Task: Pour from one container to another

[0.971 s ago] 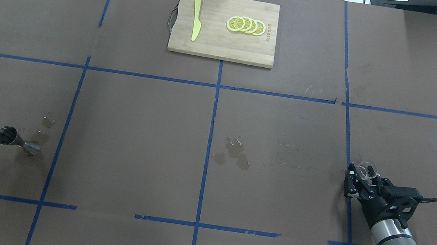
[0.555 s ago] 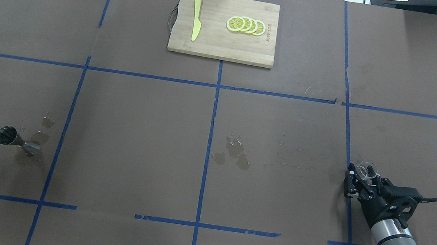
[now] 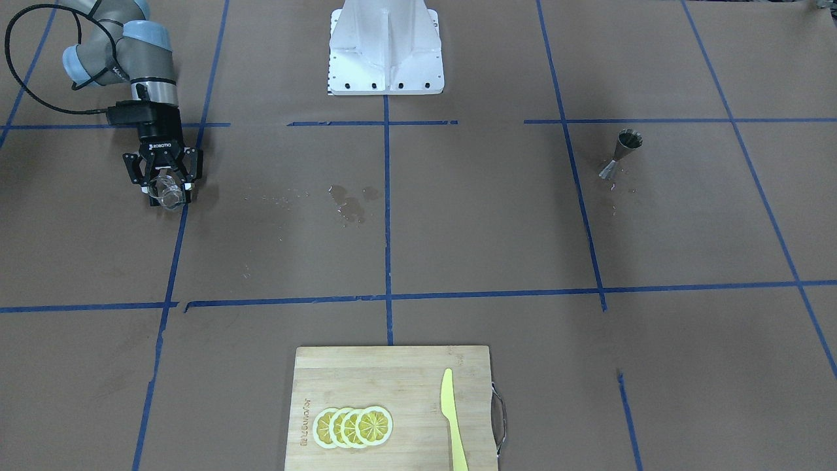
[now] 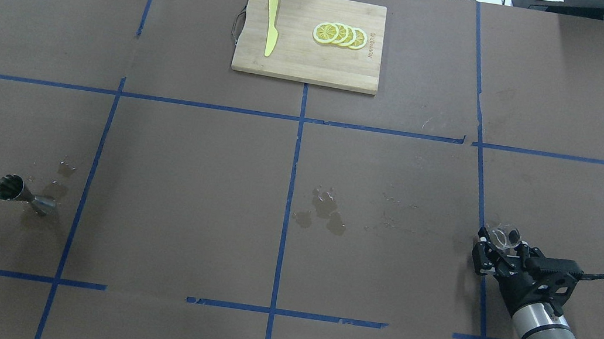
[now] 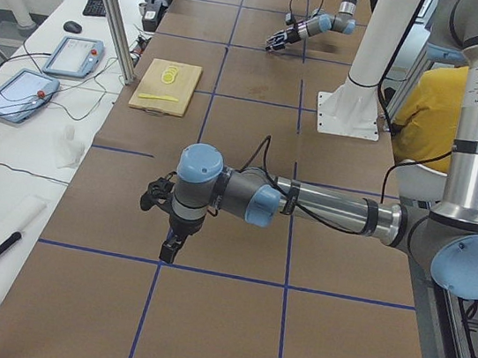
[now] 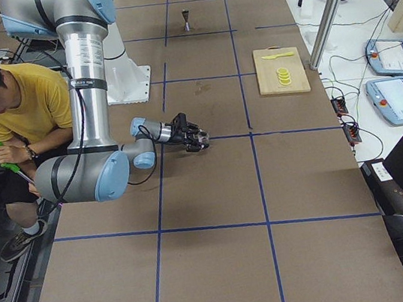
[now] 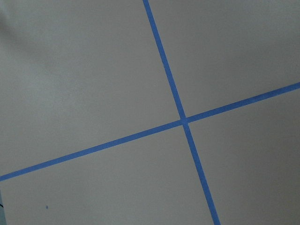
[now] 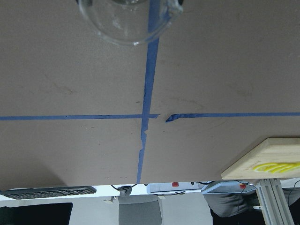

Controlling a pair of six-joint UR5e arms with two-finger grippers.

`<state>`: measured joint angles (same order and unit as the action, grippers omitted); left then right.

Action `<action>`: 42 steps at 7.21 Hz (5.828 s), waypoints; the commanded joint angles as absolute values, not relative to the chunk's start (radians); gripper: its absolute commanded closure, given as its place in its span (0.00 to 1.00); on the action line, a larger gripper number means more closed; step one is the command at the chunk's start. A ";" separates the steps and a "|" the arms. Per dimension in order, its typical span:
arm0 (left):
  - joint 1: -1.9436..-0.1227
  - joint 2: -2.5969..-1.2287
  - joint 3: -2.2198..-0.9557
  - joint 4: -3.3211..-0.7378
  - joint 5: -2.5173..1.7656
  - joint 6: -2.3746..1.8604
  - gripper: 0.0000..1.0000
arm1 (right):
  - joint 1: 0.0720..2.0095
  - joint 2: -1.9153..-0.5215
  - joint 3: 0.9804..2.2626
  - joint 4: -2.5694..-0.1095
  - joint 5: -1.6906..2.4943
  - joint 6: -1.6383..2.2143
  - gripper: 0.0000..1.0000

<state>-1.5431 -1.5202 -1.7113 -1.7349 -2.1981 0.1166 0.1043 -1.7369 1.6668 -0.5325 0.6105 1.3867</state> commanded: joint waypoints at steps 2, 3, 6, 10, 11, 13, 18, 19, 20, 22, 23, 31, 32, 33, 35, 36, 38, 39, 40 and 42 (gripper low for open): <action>-1.543 -1.520 -1.712 -1.735 -2.198 0.117 0.00 | 0.104 -1.736 1.674 -0.531 0.611 1.387 0.19; -1.543 -1.520 -1.712 -1.735 -2.198 0.115 0.00 | 0.104 -1.738 1.680 -0.531 0.611 1.385 0.00; -1.543 -1.520 -1.712 -1.735 -2.198 0.115 0.00 | 0.091 -1.761 1.733 -0.531 0.611 1.384 0.00; -1.543 -1.520 -1.715 -1.735 -2.198 0.115 0.00 | 0.051 -1.952 1.976 -0.532 0.705 1.373 0.00; -1.543 -1.520 -1.713 -1.735 -2.198 0.115 0.00 | 0.055 -2.047 2.059 -0.534 0.779 1.370 0.00; -1.542 -1.523 -1.712 -1.735 -2.198 0.115 0.00 | 0.081 -2.097 2.079 -0.532 0.872 1.307 0.00; -1.539 -1.535 -1.695 -1.740 -2.198 0.117 0.00 | 0.818 -2.030 1.982 -0.549 1.764 0.901 0.00; -1.539 -1.545 -1.686 -1.743 -2.198 0.117 0.00 | 0.973 -1.973 1.903 -0.599 1.922 0.806 0.00; -1.540 -1.572 -1.663 -1.740 -2.200 0.118 0.00 | 1.132 -1.865 1.835 -0.736 2.060 0.652 0.00; -1.539 -1.577 -1.648 -1.738 -2.241 0.118 0.00 | 1.349 -1.716 1.772 -1.095 2.225 0.311 0.00; -1.537 -1.578 -1.634 -1.730 -2.305 0.115 0.00 | 1.418 -1.648 1.760 -1.302 2.293 0.152 0.00; -1.543 -1.603 -1.638 -1.624 -2.370 0.130 0.00 | 1.565 -1.641 1.741 -1.729 2.411 -0.213 0.00; -1.543 -1.600 -1.631 -1.664 -2.368 0.129 0.00 | 1.565 -1.640 1.744 -1.726 2.410 -0.186 0.00; -1.543 -1.606 -1.618 -1.663 -2.373 0.127 0.00 | 1.565 -1.640 1.749 -1.711 2.411 -0.177 0.00; -1.555 -1.600 -1.677 -1.660 -2.370 0.126 0.00 | 1.565 -1.631 1.723 -1.701 2.413 -0.173 0.00; -1.563 -1.594 -1.680 -1.660 -2.373 0.123 0.00 | 1.565 -1.605 1.711 -1.698 2.408 -0.178 0.00; -1.569 -1.553 -1.715 -1.686 -2.365 0.124 0.00 | 1.566 -1.617 1.724 -1.698 2.405 -0.176 0.00; -1.568 -1.551 -1.713 -1.687 -2.370 0.118 0.00 | 1.566 -1.617 1.717 -1.700 2.407 -0.173 0.00; -1.568 -1.554 -1.715 -1.687 -2.373 0.118 0.00 | 1.566 -1.617 1.718 -1.700 2.407 -0.173 0.00; -1.568 -1.565 -1.713 -1.684 -2.370 0.120 0.00 | 1.566 -1.617 1.717 -1.700 2.407 -0.173 0.00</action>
<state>-1.5678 -1.5599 -1.7141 -1.6852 -2.3718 0.1193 1.5663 -1.6167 1.7172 -1.6996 2.4068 -0.1735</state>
